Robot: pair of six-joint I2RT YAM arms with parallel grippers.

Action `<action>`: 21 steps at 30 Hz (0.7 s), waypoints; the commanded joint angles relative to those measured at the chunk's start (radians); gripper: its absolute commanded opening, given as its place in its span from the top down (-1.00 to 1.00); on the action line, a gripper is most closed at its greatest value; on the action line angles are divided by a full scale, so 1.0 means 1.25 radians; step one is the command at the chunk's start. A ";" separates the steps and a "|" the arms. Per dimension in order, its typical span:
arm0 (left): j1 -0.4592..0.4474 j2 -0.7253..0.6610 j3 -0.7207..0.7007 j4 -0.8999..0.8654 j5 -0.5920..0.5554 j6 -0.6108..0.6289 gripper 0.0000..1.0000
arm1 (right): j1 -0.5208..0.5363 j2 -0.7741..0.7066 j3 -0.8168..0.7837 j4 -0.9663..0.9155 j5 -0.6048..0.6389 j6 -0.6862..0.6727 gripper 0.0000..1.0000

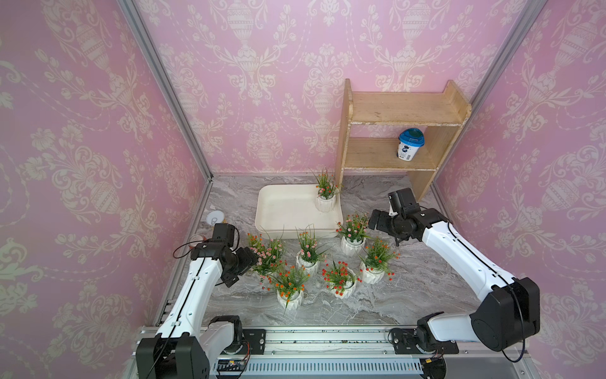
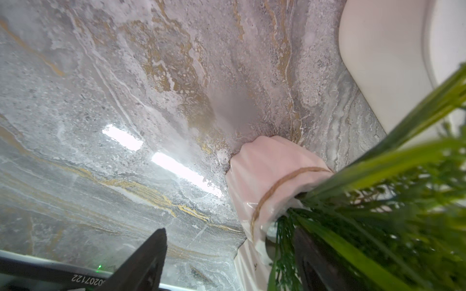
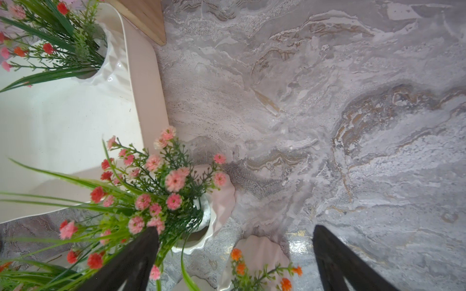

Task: Put the potted gypsophila into the storage box
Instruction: Pick up the baby's breath potted plant from the center of the board.

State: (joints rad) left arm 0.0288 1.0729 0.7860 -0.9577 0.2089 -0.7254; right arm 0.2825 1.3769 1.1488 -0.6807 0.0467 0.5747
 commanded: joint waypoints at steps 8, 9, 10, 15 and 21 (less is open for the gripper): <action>-0.057 0.037 -0.011 0.035 -0.033 -0.029 -0.44 | -0.006 -0.011 -0.017 0.004 -0.007 -0.012 -0.95; -0.059 0.039 -0.014 0.037 -0.037 -0.028 -0.42 | -0.007 -0.012 -0.019 0.003 -0.006 -0.011 -0.95; -0.061 0.042 -0.017 0.039 -0.040 -0.028 -0.39 | -0.007 -0.013 -0.020 0.003 -0.006 -0.012 -0.95; -0.066 0.051 -0.026 0.038 -0.061 -0.017 -0.30 | -0.009 -0.018 -0.024 0.003 -0.004 -0.013 -0.95; -0.066 0.054 -0.035 0.038 -0.075 -0.010 -0.23 | -0.011 -0.023 -0.029 0.003 -0.004 -0.012 -0.95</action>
State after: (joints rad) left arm -0.0452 1.1297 0.7620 -0.9016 0.1535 -0.7494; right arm 0.2749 1.3762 1.1297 -0.6758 0.0406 0.5747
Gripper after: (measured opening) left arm 0.622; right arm 0.975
